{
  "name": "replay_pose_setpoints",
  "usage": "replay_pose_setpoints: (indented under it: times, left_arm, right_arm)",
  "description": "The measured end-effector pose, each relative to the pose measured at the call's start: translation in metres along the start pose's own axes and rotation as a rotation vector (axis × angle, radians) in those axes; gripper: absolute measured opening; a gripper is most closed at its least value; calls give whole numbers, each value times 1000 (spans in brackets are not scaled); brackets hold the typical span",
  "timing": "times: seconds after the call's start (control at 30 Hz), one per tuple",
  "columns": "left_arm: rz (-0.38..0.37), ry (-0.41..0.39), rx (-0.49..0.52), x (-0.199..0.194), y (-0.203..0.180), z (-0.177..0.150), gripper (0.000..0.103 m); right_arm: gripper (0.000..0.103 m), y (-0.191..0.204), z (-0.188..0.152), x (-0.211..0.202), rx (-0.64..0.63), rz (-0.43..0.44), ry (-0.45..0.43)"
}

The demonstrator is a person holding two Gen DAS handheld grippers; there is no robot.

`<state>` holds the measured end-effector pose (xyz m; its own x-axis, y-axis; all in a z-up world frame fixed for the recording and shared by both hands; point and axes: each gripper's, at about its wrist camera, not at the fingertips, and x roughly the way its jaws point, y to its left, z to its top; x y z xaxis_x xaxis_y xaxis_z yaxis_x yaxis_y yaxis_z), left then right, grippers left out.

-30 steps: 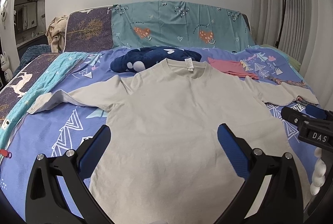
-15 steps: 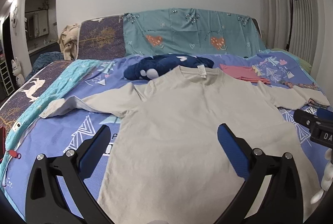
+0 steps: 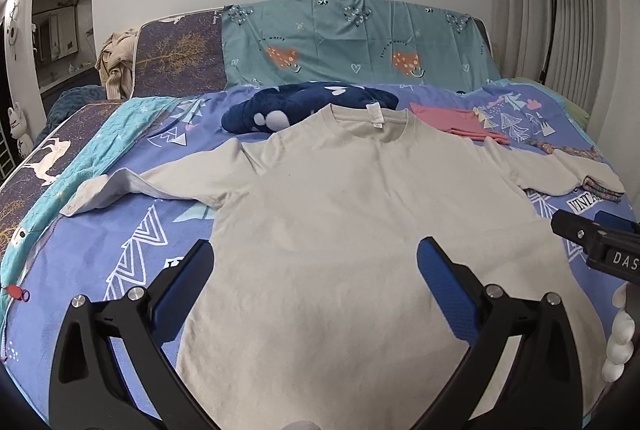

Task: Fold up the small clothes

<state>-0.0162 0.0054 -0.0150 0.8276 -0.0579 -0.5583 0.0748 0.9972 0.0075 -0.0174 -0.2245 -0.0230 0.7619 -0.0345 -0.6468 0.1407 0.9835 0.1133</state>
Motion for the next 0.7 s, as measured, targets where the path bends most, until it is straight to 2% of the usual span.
replay_pose_setpoints:
  times: [0.7]
  left_arm:
    - [-19,14,9,5,-4,-3,101]
  right_arm:
    - [100,-2,-5,10,5,-24,27]
